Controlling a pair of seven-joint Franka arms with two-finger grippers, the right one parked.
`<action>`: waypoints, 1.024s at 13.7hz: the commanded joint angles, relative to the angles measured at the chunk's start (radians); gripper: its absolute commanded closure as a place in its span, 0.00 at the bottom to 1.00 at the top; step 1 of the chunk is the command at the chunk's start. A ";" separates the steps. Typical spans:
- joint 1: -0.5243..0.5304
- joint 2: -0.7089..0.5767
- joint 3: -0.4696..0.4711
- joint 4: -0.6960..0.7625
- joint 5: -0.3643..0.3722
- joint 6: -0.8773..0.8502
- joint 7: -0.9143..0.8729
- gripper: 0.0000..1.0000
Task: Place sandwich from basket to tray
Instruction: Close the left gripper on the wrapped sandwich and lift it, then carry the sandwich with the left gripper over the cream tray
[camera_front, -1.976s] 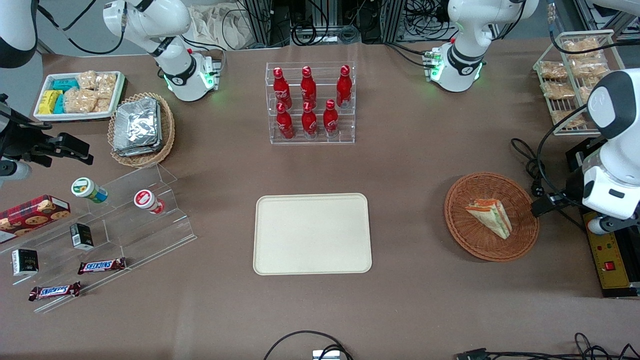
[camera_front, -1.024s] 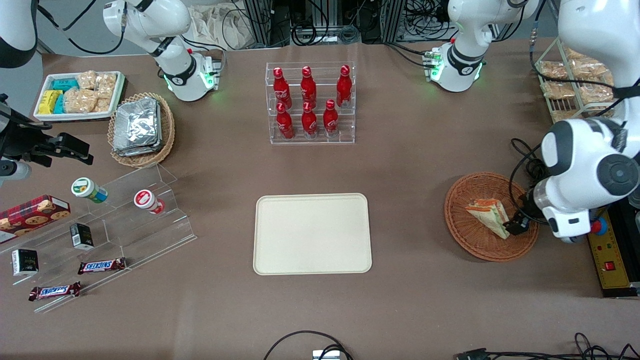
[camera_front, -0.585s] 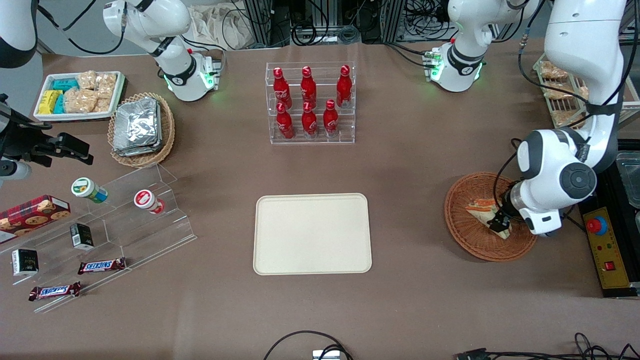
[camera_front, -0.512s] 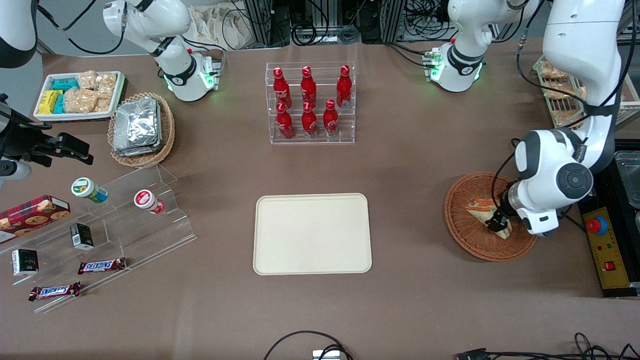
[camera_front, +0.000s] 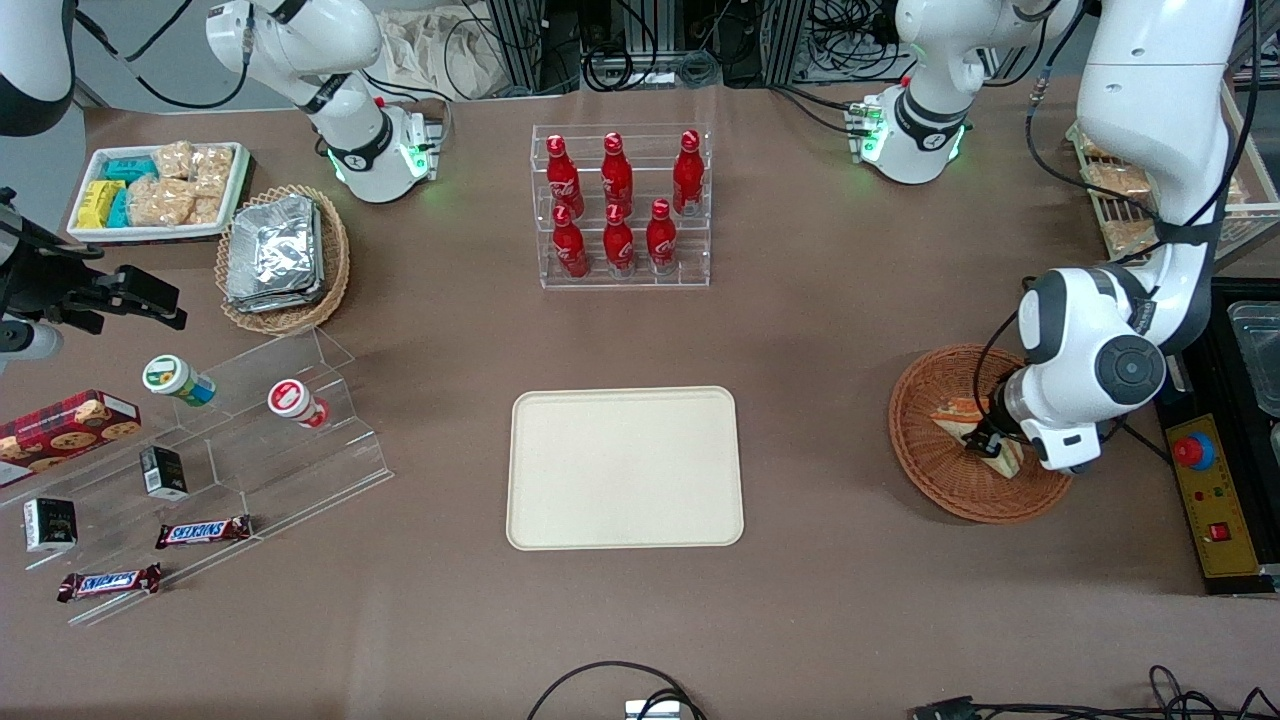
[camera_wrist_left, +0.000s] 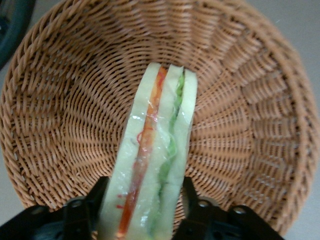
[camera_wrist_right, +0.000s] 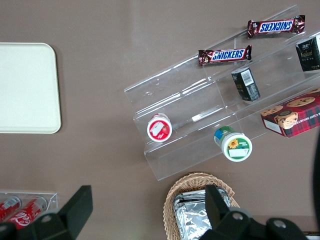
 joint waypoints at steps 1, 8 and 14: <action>-0.002 -0.015 0.001 0.067 0.010 -0.073 0.013 1.00; -0.123 0.009 -0.016 0.500 0.006 -0.475 0.279 1.00; -0.331 0.176 -0.056 0.721 -0.005 -0.470 0.622 1.00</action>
